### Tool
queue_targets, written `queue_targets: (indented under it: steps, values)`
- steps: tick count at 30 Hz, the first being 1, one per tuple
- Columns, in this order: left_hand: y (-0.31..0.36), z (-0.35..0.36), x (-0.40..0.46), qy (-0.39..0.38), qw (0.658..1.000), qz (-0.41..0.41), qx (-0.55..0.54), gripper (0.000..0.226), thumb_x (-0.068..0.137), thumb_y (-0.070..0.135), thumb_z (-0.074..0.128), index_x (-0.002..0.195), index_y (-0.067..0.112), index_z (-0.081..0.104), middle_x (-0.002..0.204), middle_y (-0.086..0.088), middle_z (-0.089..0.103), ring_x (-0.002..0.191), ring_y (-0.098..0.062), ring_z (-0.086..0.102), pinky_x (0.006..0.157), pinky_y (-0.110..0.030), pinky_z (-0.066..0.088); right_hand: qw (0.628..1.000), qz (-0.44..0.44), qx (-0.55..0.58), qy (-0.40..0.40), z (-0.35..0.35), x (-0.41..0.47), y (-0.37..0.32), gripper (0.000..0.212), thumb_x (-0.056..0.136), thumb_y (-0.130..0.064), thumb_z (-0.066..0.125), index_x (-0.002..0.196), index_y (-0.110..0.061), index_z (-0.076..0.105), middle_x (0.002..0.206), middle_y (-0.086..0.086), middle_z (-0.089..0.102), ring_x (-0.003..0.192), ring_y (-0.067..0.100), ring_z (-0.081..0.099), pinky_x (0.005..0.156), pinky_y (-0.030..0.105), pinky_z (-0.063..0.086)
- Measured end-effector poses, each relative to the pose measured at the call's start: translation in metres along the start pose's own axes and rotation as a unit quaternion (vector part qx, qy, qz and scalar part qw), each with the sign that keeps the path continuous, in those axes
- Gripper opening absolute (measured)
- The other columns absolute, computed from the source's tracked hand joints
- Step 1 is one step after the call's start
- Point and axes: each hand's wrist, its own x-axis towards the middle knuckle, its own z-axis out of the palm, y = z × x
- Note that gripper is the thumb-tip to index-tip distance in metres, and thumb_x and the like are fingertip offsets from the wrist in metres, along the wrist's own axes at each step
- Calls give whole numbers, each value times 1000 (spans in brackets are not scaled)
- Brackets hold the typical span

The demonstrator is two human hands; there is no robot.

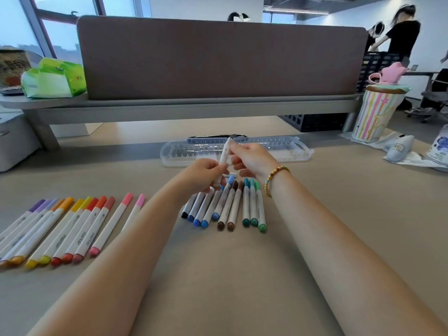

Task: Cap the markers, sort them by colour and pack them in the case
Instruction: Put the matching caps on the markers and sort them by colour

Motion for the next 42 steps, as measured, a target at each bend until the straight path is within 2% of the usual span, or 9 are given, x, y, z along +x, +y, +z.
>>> queue_targets:
  steps: [3,7,12,16,18,23,27,33,42]
  values:
    - [-7,-8,2,50,998,-38,-22,22,99,28,41,91,14,55,68,2,57,57,-7,52,56,-19,41,991,-45,-114,57,-1,15,6,28,98,-23,44,112,-2,59,83,-1,55,69,7,49,62,17,41]
    - [-14,-14,5,81,994,-65,-46,23,100,25,40,83,13,51,63,1,50,49,-9,44,48,-17,39,964,-22,-264,-6,8,31,22,18,95,-15,51,108,-9,61,111,7,60,98,16,55,82,25,44]
    - [-14,-14,8,81,994,-64,-32,22,100,25,40,84,13,50,61,1,48,45,-8,39,38,-14,34,931,1,-362,-34,20,51,30,20,89,-27,59,92,-9,65,97,10,65,98,25,58,90,40,50]
    - [-18,-12,9,87,994,-60,-24,21,100,24,40,91,10,52,63,0,48,48,-9,38,45,-19,35,888,-11,-459,-27,29,54,25,23,90,-23,57,71,-11,51,73,5,52,80,25,56,78,35,49]
    - [-18,-12,10,88,994,-58,-17,22,100,25,39,89,10,52,63,0,47,48,-10,39,47,-20,35,878,-30,-478,-2,32,53,25,23,92,-21,51,72,-13,47,71,3,48,79,25,53,75,35,45]
    - [-17,-9,12,76,996,-37,4,26,100,28,39,84,13,52,62,1,46,47,-10,36,46,-21,33,992,-34,-118,-6,3,36,14,18,99,-19,43,108,-11,57,92,-1,62,80,8,54,65,18,42]
    - [-13,-5,11,87,996,-4,35,39,100,37,33,75,15,52,58,1,45,46,-9,35,46,-20,32,991,-44,117,-38,-25,25,25,21,98,-15,45,102,-20,65,86,-4,59,80,11,49,66,23,38]
    - [-12,0,6,87,993,32,75,42,99,40,31,70,16,50,58,2,44,46,-8,35,46,-18,33,965,-52,236,-97,-49,17,37,31,99,-4,36,103,-14,65,77,-2,53,70,10,45,65,23,37]
    - [-13,3,9,68,989,66,116,39,97,40,37,69,19,53,58,3,46,50,-10,39,54,-21,38,963,-25,246,-106,-47,16,43,17,98,-5,39,89,-10,53,70,1,50,63,13,43,60,24,37]
